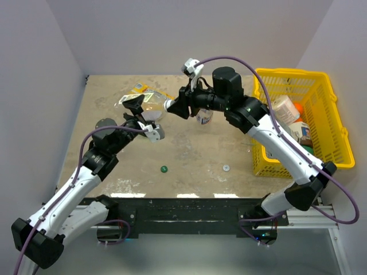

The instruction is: Screw on the bottle caps

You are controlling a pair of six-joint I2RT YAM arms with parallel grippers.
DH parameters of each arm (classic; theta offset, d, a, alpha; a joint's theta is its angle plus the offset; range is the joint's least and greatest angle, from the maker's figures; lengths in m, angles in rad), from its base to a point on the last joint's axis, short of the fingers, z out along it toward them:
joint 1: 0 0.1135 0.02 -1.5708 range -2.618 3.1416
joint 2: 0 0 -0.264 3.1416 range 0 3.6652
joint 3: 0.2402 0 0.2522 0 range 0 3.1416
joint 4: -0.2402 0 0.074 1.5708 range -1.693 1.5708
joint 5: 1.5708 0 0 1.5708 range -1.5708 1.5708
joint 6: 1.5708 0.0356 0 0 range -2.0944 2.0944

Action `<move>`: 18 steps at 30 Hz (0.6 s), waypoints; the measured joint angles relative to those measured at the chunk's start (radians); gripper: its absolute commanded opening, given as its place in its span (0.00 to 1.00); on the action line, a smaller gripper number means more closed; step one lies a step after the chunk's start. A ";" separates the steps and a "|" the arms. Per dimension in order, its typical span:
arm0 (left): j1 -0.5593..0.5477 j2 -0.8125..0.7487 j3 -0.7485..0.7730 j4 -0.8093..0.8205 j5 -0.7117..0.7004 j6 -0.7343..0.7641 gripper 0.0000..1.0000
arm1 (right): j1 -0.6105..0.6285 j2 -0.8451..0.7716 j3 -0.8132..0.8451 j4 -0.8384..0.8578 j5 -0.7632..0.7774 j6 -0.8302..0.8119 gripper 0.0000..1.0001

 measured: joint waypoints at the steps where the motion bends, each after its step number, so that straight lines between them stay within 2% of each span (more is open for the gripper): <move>1: -0.005 0.004 0.000 0.009 -0.021 0.008 0.00 | -0.013 0.013 0.013 0.001 -0.016 0.033 0.00; 11: -0.148 0.071 -0.015 0.169 -0.370 0.098 0.00 | -0.143 0.115 0.083 0.064 -0.219 0.284 0.00; 18: -0.231 0.115 -0.039 0.282 -0.571 0.140 0.00 | -0.188 0.157 0.085 0.132 -0.288 0.425 0.00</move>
